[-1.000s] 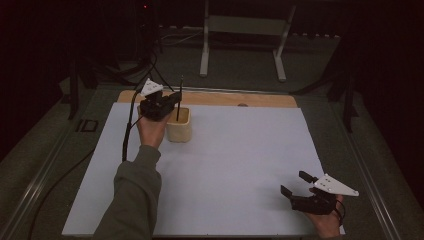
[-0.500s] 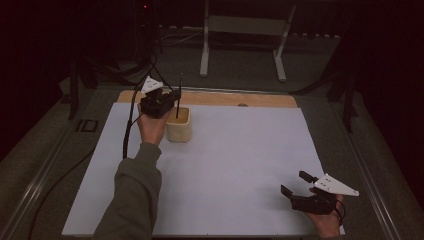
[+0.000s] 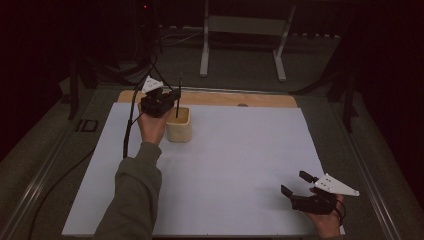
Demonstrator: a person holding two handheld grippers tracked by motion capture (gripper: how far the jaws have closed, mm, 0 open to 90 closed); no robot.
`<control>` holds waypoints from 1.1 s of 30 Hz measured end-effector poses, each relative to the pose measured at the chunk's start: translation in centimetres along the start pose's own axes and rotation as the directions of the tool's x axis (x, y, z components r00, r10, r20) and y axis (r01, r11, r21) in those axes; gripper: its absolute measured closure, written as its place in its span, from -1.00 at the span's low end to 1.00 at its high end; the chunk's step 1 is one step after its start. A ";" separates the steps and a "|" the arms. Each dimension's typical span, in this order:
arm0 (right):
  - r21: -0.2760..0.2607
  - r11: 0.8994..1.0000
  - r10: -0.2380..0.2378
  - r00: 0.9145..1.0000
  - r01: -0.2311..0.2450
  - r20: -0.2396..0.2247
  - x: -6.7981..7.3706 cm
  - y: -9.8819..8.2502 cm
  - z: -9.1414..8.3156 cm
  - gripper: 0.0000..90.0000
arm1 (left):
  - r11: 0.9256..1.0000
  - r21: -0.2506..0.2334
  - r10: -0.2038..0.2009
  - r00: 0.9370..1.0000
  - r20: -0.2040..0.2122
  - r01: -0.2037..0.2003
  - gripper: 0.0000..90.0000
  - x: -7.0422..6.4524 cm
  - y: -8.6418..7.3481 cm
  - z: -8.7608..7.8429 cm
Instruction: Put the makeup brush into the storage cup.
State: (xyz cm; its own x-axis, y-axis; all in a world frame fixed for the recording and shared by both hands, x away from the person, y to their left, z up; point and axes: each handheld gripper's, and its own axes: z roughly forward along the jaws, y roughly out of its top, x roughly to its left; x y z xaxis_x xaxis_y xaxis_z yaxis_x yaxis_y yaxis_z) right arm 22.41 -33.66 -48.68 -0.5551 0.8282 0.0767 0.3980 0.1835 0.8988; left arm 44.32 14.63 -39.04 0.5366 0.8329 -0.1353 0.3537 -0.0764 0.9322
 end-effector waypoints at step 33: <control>-0.002 1.000 -0.002 1.000 0.002 0.000 0.0 0.0 0.0 -0.77 | 0.999 0.051 -0.010 1.000 -0.006 0.011 0.92 0.7 -2.2 1.2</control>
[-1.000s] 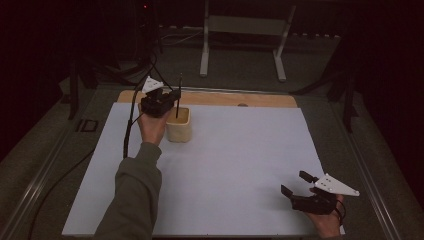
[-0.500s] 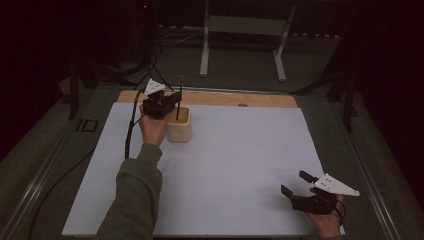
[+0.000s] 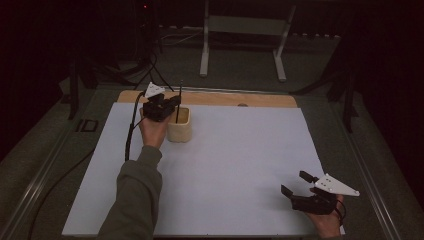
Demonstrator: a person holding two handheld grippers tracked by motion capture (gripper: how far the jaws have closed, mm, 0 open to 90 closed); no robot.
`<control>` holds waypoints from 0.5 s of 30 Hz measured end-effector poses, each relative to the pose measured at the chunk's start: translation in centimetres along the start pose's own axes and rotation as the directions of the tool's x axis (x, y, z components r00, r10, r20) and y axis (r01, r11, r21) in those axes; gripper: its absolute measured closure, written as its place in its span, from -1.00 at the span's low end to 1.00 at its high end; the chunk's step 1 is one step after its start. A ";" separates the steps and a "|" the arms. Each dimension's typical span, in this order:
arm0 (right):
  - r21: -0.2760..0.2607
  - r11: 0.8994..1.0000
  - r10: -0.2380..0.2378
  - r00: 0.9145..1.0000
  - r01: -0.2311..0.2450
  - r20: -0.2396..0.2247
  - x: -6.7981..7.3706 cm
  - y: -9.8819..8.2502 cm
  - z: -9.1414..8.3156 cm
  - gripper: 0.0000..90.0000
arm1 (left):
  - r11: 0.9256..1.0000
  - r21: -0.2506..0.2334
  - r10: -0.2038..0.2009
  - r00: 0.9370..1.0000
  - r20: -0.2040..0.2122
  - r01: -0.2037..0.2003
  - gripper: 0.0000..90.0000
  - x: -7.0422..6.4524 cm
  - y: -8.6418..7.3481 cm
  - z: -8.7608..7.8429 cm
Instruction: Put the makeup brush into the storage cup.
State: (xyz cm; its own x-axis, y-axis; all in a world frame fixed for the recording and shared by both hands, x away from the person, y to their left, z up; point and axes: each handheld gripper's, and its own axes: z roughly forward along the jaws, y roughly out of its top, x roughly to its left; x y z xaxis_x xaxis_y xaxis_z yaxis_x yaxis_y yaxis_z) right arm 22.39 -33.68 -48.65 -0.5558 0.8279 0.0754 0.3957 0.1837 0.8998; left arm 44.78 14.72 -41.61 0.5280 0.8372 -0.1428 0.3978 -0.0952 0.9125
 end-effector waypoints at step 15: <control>0.002 1.000 -0.001 1.000 0.001 0.001 0.0 0.0 0.0 -0.77 | 0.999 0.031 0.011 1.000 0.002 -0.011 0.91 -0.1 -1.0 0.1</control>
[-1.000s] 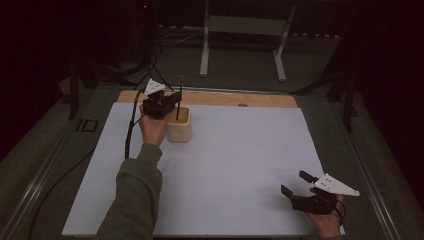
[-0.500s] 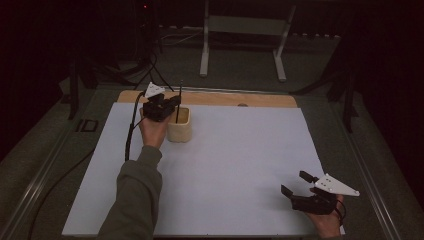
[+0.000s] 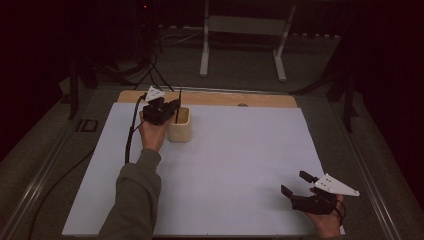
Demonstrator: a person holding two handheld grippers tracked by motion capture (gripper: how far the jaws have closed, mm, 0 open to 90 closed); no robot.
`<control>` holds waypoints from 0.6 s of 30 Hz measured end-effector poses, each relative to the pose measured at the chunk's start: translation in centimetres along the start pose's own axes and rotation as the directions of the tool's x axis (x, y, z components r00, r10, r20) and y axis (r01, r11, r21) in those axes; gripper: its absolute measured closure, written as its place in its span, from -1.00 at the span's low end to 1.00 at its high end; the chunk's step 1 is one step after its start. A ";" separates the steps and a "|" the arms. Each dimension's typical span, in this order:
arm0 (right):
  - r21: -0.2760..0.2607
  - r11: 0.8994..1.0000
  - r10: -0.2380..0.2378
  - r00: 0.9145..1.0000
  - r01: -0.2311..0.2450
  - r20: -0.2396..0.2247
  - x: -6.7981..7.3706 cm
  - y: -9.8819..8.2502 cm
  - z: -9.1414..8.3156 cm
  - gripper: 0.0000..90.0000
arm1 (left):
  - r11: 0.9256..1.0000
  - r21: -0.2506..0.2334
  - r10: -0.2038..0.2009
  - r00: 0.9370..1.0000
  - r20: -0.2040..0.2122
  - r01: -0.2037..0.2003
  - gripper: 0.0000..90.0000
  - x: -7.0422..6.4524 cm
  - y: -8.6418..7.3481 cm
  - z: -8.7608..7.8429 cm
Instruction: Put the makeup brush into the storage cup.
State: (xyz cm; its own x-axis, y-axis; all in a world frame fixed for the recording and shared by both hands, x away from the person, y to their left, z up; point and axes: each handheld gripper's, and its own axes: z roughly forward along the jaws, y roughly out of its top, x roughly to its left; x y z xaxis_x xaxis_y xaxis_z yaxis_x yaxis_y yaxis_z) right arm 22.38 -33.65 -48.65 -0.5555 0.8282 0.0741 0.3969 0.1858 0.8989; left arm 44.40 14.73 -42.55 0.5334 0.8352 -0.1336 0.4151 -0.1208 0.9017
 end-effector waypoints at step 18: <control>0.002 1.000 -0.002 1.000 0.002 0.000 0.0 0.0 0.0 -0.77 | 0.999 0.029 -0.029 0.999 0.033 0.028 -0.68 0.5 0.1 -0.3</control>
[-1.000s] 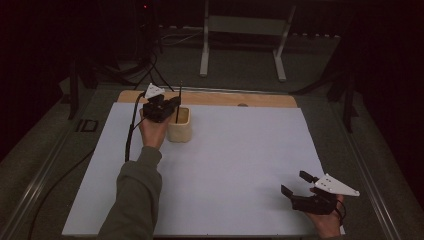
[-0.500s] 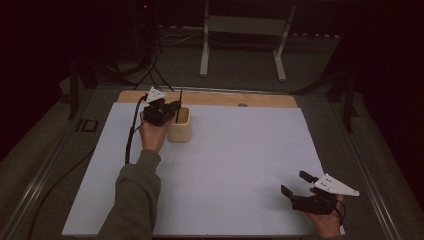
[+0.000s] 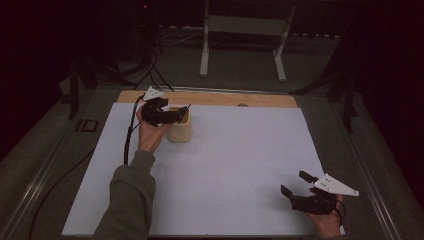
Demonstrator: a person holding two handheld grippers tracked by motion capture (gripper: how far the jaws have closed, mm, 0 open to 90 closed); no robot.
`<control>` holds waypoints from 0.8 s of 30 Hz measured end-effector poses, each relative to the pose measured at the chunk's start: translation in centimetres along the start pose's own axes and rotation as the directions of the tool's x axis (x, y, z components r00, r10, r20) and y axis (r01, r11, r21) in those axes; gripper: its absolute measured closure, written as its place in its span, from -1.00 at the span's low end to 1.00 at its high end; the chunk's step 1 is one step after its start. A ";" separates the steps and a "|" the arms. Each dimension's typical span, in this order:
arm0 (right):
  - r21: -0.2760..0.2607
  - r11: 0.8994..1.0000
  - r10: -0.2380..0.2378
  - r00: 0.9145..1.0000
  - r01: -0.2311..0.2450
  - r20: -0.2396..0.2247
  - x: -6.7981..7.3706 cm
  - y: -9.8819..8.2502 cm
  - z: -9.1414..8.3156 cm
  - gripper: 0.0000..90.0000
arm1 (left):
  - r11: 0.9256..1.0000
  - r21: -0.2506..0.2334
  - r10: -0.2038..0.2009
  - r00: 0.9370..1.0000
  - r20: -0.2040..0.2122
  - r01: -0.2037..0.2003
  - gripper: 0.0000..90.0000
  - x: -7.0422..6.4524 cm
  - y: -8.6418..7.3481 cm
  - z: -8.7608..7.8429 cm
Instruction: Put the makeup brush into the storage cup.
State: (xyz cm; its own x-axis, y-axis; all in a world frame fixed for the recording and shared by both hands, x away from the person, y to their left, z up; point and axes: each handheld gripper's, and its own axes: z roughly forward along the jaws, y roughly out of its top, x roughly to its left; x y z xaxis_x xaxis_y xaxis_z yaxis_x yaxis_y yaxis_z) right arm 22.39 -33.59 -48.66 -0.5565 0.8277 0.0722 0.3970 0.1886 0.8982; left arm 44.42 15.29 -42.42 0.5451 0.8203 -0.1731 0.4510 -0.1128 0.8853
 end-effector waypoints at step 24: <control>0.000 1.000 -0.003 1.000 0.003 0.004 0.0 0.0 0.1 -0.77 | 1.000 0.010 0.016 1.000 -0.012 -0.016 -0.81 0.4 0.5 -1.6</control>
State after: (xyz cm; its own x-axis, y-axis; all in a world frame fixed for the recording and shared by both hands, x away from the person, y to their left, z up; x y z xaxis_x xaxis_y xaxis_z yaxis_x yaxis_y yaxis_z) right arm 22.44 -33.57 -48.68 -0.5547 0.8293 0.0678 0.3952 0.1909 0.8985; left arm 43.71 16.44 -41.35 0.5438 0.8249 -0.1543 0.4495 -0.1311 0.8836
